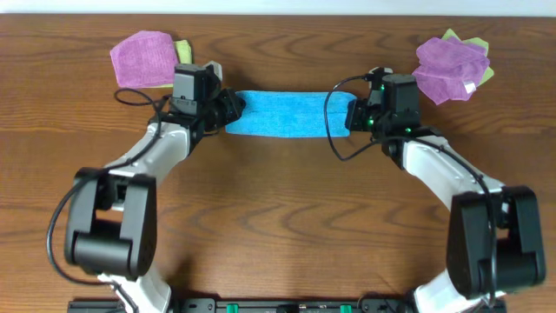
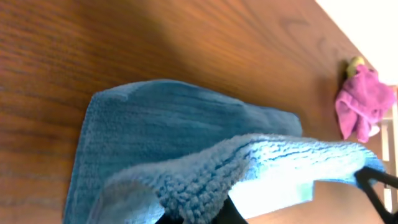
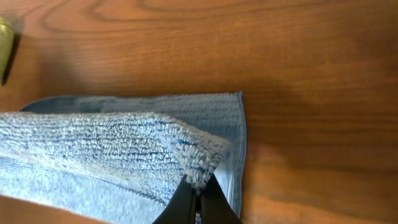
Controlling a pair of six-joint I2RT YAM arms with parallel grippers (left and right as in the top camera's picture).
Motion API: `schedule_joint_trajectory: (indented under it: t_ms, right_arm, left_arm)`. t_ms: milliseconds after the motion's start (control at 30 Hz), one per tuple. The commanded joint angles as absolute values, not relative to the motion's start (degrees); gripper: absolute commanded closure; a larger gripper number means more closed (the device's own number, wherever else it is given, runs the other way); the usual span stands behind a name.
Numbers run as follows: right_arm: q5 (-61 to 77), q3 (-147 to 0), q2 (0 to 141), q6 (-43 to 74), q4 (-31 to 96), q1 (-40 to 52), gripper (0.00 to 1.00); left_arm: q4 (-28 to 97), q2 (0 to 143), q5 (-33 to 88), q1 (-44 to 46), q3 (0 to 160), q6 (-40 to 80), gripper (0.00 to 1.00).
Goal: Fold the cloth
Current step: 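Fold the blue cloth's near edge over toward the far edge with both grippers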
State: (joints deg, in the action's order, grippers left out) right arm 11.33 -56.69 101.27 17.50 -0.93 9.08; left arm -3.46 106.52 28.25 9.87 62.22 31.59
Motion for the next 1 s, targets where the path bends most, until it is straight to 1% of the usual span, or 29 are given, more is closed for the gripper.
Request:
schedule_joint_trajectory:
  t_ms: [0,333,667,967]
  right_arm:
    - [8.3,-57.9,103.6,18.2,-1.6,9.1,0.99]
    - [6.4,-57.9,108.8,18.2,-7.2,9.1,0.99]
    - [3.2,-57.9,110.4,18.2,-8.7,9.4,0.99]
    - [1.5,-57.9,111.5,18.2,-11.9,9.4,0.99]
  left_arm:
    - [-4.8,108.0,26.3,9.4,62.3,33.0,0.94]
    - [-5.7,108.8,16.4,9.7,62.3,32.9,0.94]
    - [-13.3,115.5,16.9,9.8,62.4,33.1,0.94]
    - [-14.5,116.7,15.5,9.8,62.5,33.2,0.94]
